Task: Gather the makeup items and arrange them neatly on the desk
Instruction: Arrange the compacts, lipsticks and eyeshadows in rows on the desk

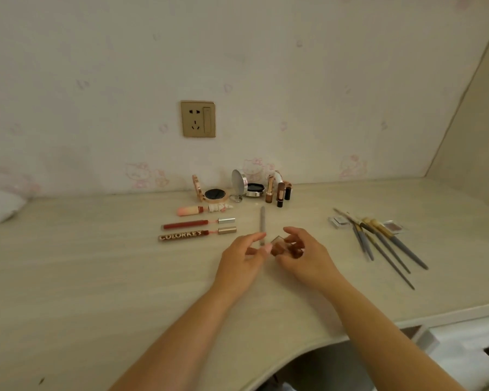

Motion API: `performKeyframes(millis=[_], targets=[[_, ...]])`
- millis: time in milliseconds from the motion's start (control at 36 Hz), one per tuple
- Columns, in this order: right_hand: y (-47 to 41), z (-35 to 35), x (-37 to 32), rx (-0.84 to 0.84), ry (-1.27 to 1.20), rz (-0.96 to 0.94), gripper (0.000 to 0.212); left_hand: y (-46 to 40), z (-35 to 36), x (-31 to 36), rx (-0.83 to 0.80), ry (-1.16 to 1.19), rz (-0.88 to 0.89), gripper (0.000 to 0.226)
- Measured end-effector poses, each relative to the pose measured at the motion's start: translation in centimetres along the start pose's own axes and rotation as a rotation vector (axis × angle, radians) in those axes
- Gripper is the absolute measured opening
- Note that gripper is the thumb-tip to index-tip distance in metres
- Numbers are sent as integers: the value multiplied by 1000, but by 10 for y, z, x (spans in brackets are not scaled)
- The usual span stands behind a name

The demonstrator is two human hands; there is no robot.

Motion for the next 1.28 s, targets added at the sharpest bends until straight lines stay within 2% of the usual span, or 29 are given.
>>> performKeyframes(millis=[111, 222, 361, 472, 556, 778, 944, 1167, 1278], targets=[[-15, 22, -31, -106, -182, -81, 57, 5, -15, -6, -7, 204, -9, 41], [-23, 42, -43, -118, -386, -105, 53, 6, -25, -16, 43, 606, -33, 30], [-28, 70, -36, -102, -696, -38, 44, 2, -32, -25, 166, 821, -56, 18], [-36, 81, -43, -150, -774, -37, 36, 3, -43, -36, 317, 878, -89, 16], [-37, 86, -39, -118, -807, -34, 28, 3, -44, -40, 353, 894, -110, 22], [-32, 81, -33, -51, -764, -53, 17, -1, -41, -36, 277, 787, -63, 16], [-30, 79, -38, -59, -797, -74, 28, 1, -40, -35, 283, 684, -65, 33], [-27, 79, -37, -63, -737, -50, 22, 2, -42, -38, 308, 686, -81, 30], [-23, 76, -40, -27, -613, -82, 18, 2, -41, -38, 282, 752, -76, 25]])
Point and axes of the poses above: each hand's wrist, its own y-axis away from the middle knuckle, its own z-axis out of the palm, x = y × z, the point moved 7 cm from there along -y, towards the middle knuckle, and after that the axes turned 9 degrees about -x, right-handed, at the moved point
